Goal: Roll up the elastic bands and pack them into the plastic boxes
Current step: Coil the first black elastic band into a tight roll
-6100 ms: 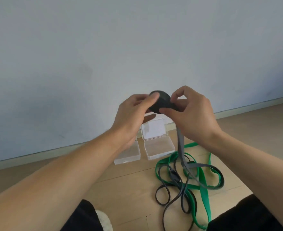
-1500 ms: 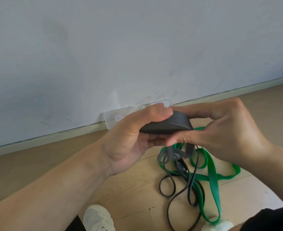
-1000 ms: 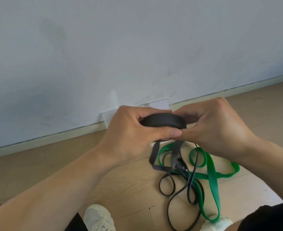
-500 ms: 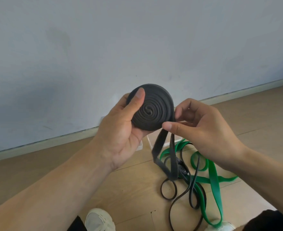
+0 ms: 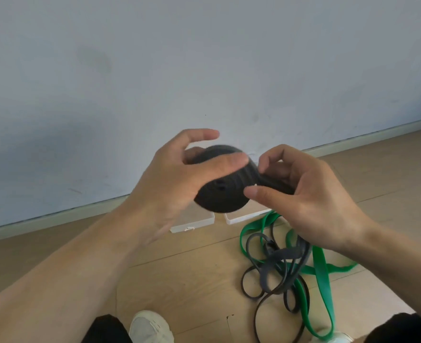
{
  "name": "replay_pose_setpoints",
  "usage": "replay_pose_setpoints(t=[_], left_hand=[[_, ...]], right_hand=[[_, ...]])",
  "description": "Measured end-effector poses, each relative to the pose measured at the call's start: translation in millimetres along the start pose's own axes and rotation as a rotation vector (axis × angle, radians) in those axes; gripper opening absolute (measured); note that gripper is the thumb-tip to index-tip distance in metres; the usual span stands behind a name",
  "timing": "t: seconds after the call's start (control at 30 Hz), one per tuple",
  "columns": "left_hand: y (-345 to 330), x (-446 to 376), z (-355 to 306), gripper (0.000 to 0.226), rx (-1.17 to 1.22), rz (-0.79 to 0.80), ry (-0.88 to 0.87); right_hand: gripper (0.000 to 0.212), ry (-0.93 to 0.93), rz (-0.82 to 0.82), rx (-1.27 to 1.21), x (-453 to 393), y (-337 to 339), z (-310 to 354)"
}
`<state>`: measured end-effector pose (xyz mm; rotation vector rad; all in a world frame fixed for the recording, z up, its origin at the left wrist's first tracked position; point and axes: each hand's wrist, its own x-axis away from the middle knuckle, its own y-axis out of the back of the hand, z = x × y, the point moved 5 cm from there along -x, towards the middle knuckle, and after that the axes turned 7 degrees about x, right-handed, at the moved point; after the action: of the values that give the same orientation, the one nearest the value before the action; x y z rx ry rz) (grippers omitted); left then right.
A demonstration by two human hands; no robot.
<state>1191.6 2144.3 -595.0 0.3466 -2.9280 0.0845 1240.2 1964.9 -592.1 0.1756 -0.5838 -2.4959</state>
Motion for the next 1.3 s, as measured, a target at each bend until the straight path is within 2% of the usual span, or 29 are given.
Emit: replay_pose_setpoints(t=[0.1, 0.2, 0.4, 0.63, 0.77, 0.93, 1.1, 1.2, 1.3], left_hand=[[-6, 3, 7, 0.046, -0.141, 0.079, 0.015], [-8, 3, 12, 0.037, -0.059, 0.048, -0.001], [-9, 1, 11, 0.044, -0.013, 0.061, 0.004], [-11, -1, 15, 0.036, 0.039, 0.038, 0.008], [-13, 2, 21, 0.034, 0.172, 0.013, 0.063], [-19, 7, 23, 0.024, 0.435, 0.027, 0.131], [-23, 7, 29, 0.049, 0.602, 0.057, 0.237], [-23, 7, 23, 0.052, 0.615, 0.098, 0.273], [-26, 9, 21, 0.057, 0.732, 0.142, 0.236]], right_hand=[[0.025, 0.01, 0.064, 0.107, 1, -1, 4], [0.029, 0.018, 0.097, 0.155, 0, 3, 9], [0.035, -0.019, 0.051, 0.175, -7, 22, 17], [0.043, -0.187, 0.156, 0.097, -2, 16, 3], [0.046, -0.189, 0.098, 0.13, 3, 8, 1], [0.051, -0.166, 0.026, 0.013, 7, 1, 1], [0.054, -0.193, -0.037, -0.093, 8, 0, -5], [0.049, -0.176, -0.004, -0.146, 5, 5, -2], [0.052, -0.2, -0.006, -0.205, 4, 5, -3]])
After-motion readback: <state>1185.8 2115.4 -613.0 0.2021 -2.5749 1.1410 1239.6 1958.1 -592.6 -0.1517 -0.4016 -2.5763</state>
